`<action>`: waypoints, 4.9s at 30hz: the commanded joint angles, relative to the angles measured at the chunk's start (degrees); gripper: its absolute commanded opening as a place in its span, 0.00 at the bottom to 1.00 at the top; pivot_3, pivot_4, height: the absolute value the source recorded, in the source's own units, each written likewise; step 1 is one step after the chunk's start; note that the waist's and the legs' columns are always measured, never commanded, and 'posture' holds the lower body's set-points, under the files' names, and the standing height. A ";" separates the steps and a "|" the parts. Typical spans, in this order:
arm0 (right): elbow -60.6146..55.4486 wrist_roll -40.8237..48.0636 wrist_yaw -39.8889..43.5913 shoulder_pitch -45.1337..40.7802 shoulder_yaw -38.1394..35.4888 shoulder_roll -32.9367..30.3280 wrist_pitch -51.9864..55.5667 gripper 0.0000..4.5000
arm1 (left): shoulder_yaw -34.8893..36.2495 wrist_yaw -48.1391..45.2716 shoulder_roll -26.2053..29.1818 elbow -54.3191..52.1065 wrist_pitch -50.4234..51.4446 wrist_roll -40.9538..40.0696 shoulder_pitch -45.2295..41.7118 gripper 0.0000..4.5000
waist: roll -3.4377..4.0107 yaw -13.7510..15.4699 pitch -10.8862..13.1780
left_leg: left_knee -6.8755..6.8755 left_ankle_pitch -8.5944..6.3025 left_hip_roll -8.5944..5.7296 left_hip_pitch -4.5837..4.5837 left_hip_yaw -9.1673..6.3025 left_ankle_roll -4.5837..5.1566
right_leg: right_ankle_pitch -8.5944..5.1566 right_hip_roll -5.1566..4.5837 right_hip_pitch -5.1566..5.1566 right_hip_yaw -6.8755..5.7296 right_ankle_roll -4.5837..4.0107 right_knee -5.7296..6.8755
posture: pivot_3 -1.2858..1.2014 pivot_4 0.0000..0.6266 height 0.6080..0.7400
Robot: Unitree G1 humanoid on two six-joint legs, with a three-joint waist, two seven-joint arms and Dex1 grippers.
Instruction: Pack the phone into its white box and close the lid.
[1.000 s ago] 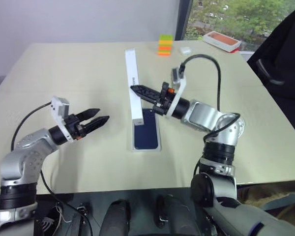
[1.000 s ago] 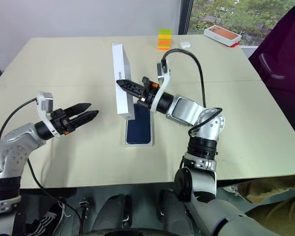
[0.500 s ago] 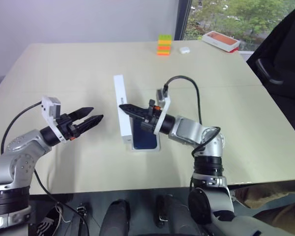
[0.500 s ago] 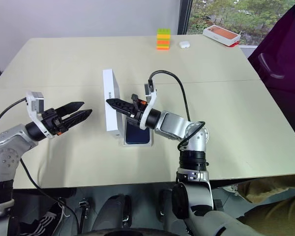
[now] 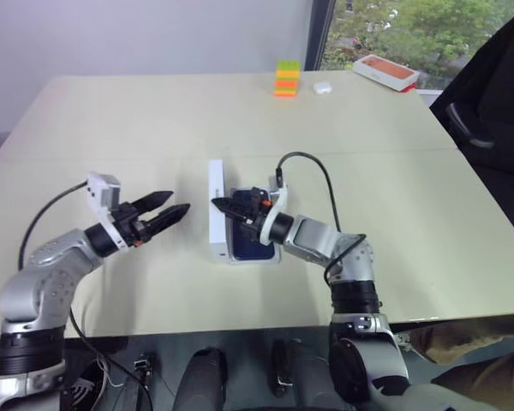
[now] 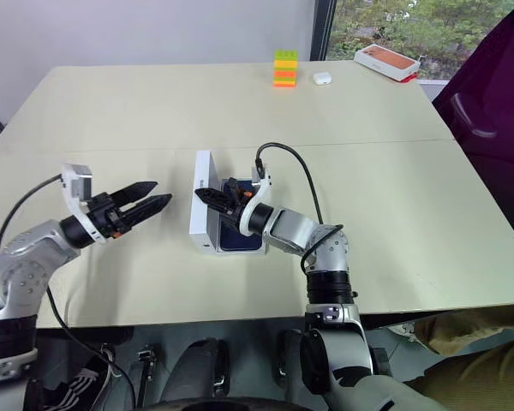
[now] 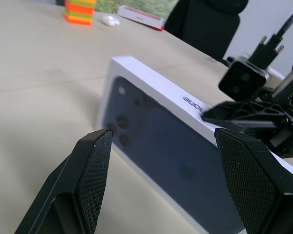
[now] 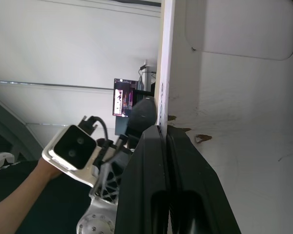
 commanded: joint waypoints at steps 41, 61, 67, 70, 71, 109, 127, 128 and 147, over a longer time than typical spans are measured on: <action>-15.60 -41.08 54.28 -6.79 20.59 -47.62 -12.14 0.75 | -14.21 0.35 -16.43 8.49 -4.23 8.82 -9.05 0.00 | 0.03 0.11 0.03 | 0.07 -0.07 -0.06 -0.02 0.03 0.13 | -0.15 0.12 -0.01 -0.09 0.25 -0.04 | 0.52 0.24 1.00; -12.50 -61.70 56.10 -3.48 24.33 -41.50 -26.07 0.00 | -10.03 -2.51 -0.50 10.12 -1.83 12.53 -4.63 0.00 | 0.03 0.38 0.03 | 0.14 -0.06 -0.09 -0.02 0.06 0.11 | -0.03 0.01 0.01 -0.10 0.05 0.00 | 0.52 0.24 1.00; -13.54 -65.01 56.81 -2.44 25.64 -40.48 -27.44 0.00 | -17.40 -2.73 -2.50 10.90 -2.51 17.44 -5.83 0.00 | 0.03 0.47 0.03 | 0.14 -0.06 -0.12 -0.03 0.07 0.11 | -0.03 -0.04 0.02 -0.10 0.05 -0.01 | 0.52 0.24 1.00; -13.78 -66.26 57.16 -1.83 25.89 -40.46 -27.84 0.00 | -19.25 -2.89 -4.05 10.55 -3.09 18.46 -6.56 0.00 | 0.05 0.58 0.02 | 0.16 -0.06 -0.13 0.02 0.08 0.11 | -0.03 -0.04 0.06 -0.10 0.04 0.02 | 0.52 0.24 1.00; -13.90 -66.53 57.20 -1.62 25.83 -40.42 -27.78 0.00 | -19.34 -2.70 -4.69 10.59 -3.29 18.57 -6.93 0.00 | 0.05 0.57 0.02 | 0.17 -0.06 -0.13 0.02 0.08 0.11 | -0.02 -0.04 0.06 -0.10 0.04 0.02 | 0.52 0.24 1.00; -10.85 -70.37 60.55 -0.74 19.88 -42.43 -30.78 0.00 | -10.44 0.90 -6.04 6.07 3.13 13.12 -11.01 0.00 | 0.04 0.32 0.02 | 0.22 -0.04 -0.14 0.04 0.04 0.08 | -0.01 -0.02 0.07 -0.10 0.04 0.11 | 0.52 0.24 1.00; -0.46 -73.54 57.14 -4.96 22.63 -30.72 -35.85 0.00 | -21.96 1.19 -13.72 26.20 -8.24 26.03 -23.63 0.00 | 0.03 0.19 0.01 | 0.22 0.00 -0.11 0.07 0.06 0.03 | 0.02 0.02 0.06 -0.10 0.00 0.18 | 0.52 0.24 1.00; -0.91 -73.39 57.48 -4.38 22.77 -30.87 -35.45 0.00 | -22.84 -0.20 -13.02 25.36 -7.88 26.21 -22.56 0.00 | 0.04 0.22 0.00 | 0.22 -0.01 -0.10 0.07 0.06 0.03 | 0.02 0.01 0.07 -0.10 0.00 0.18 | 0.52 0.24 1.00; -21.86 -64.74 72.36 7.57 23.89 -42.17 -24.62 0.00 | -24.43 -14.01 -3.56 6.33 -2.86 20.37 -8.99 0.00 | 0.16 0.31 -0.11 | 0.24 -0.01 -0.12 0.48 0.01 0.02 | -0.01 0.02 0.51 -0.10 0.01 0.16 | 0.52 0.24 1.00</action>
